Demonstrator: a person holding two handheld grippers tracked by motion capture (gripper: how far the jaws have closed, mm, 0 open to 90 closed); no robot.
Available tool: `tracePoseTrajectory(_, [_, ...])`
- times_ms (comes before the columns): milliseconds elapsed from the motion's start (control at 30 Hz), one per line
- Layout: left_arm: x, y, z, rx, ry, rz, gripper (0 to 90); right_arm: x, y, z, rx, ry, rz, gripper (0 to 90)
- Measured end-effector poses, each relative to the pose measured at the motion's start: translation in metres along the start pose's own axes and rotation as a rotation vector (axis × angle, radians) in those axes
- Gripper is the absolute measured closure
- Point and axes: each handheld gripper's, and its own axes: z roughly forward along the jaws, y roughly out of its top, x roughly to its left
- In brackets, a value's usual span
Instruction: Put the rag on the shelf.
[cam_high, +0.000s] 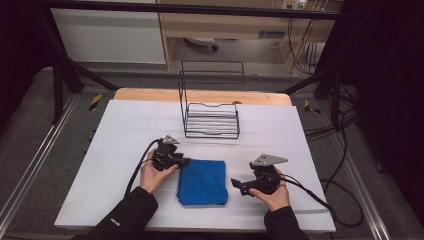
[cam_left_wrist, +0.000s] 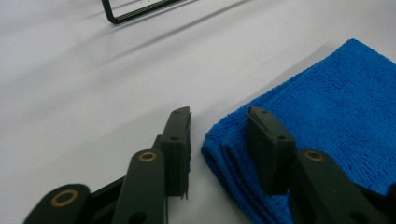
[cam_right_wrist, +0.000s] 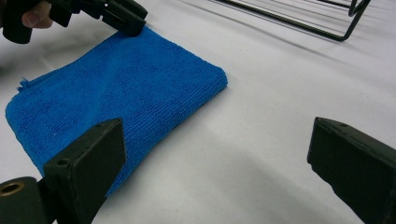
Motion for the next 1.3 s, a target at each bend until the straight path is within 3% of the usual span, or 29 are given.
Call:
tracePoseTrajectory(500, [-0.008, -0.001, 0.003, 0.009, -0.007, 0.024, 81.2, -0.003, 0.003, 0.002, -0.013, 0.02, 0.022, 5.9])
tracePoseTrajectory(767, [-0.011, -0.003, 0.003, -0.004, 0.006, 0.026, 82.7, -0.005, 0.011, 0.005, -0.026, 0.021, 0.058, 13.1])
tracePoseTrajectory(867, [-0.011, -0.003, 0.003, -0.007, 0.007, 0.027, 82.6, -0.005, 0.016, 0.009, -0.019, 0.003, 0.038, 17.2])
tracePoseTrajectory(1067, [-0.012, -0.004, 0.004, -0.014, 0.018, 0.044, 82.6, -0.005, 0.035, 0.04, -0.001, -0.015, 0.048, 30.0])
tracePoseTrajectory(1300, [-0.011, -0.004, 0.004, -0.016, 0.01, 0.042, 82.3, -0.008, 0.035, 0.068, 0.062, -0.03, 0.075, 44.1])
